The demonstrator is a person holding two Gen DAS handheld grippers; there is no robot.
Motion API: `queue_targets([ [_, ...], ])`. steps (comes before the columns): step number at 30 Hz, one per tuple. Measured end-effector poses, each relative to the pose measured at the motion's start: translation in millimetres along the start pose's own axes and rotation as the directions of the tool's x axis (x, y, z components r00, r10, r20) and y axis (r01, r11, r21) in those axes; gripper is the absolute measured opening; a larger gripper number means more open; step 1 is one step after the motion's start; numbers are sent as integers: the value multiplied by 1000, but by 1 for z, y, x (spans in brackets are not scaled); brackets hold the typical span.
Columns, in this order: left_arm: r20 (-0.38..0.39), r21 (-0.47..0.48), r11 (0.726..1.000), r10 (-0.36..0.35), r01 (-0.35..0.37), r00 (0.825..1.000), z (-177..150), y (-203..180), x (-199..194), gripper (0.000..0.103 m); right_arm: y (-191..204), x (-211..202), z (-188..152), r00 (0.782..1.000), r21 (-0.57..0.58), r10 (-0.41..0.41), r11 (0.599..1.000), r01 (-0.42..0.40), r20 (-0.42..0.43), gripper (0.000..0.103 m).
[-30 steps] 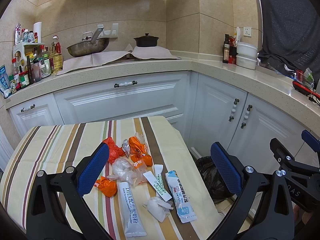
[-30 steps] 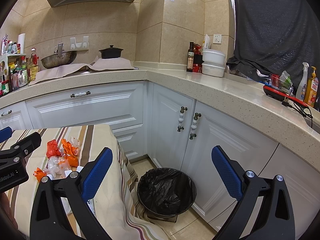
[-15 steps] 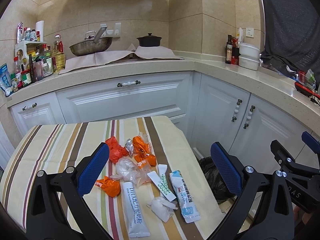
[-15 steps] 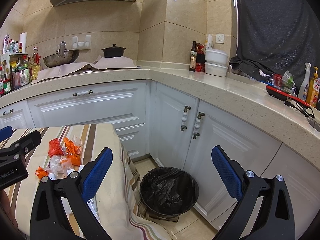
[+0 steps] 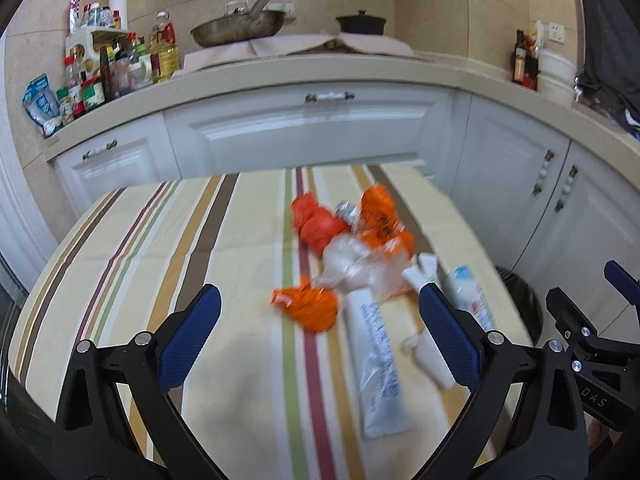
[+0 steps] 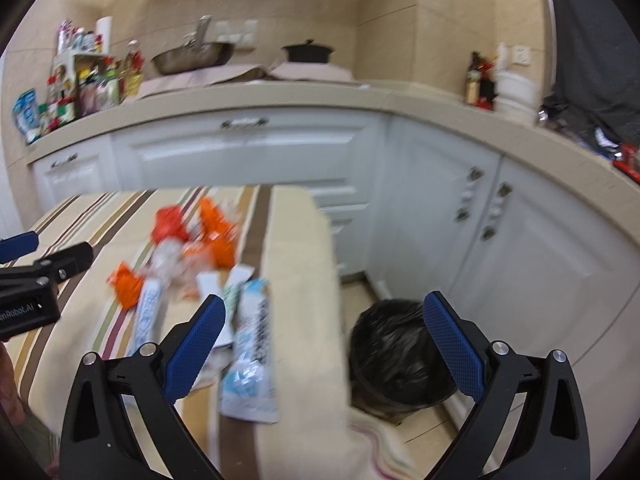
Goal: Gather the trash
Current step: 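Grasp the blue-white toothpaste tube with the right tool while the left tool reaches the white DHA tube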
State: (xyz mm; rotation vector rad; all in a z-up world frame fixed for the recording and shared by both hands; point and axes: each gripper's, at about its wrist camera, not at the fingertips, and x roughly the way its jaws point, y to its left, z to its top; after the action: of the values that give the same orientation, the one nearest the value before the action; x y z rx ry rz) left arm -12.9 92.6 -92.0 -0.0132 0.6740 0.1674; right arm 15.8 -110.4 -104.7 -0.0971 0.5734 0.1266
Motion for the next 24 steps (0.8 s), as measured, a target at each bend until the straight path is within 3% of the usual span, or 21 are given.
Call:
queue_targets([
  [4,-30,-12,1000,17,-18,999,-19,10,9,97,15,8,-16,1000,-22,21,1000,-21,-17,96],
  [7,-57,-20,1000,15,-16,998,-29,13,17,87,20,17,-24,998,-16,38,999,-39,-44,90],
  [8,-66,-26,1000,10,-12,998,-31,13,20,84,21,19,-26,998,-18,42,999,-43,-48,86],
  [10,-80,-32,1000,-3,1,997,-34,12,25,83,24,24,-29,996,-21,62,998,-63,-67,56],
  [17,-95,-33,999,-35,32,995,-37,4,30,79,28,39,-35,990,-14,85,996,-87,-113,55],
  [24,-117,-34,998,-54,50,992,-39,-5,38,79,26,53,-41,975,12,135,991,-135,-174,42],
])
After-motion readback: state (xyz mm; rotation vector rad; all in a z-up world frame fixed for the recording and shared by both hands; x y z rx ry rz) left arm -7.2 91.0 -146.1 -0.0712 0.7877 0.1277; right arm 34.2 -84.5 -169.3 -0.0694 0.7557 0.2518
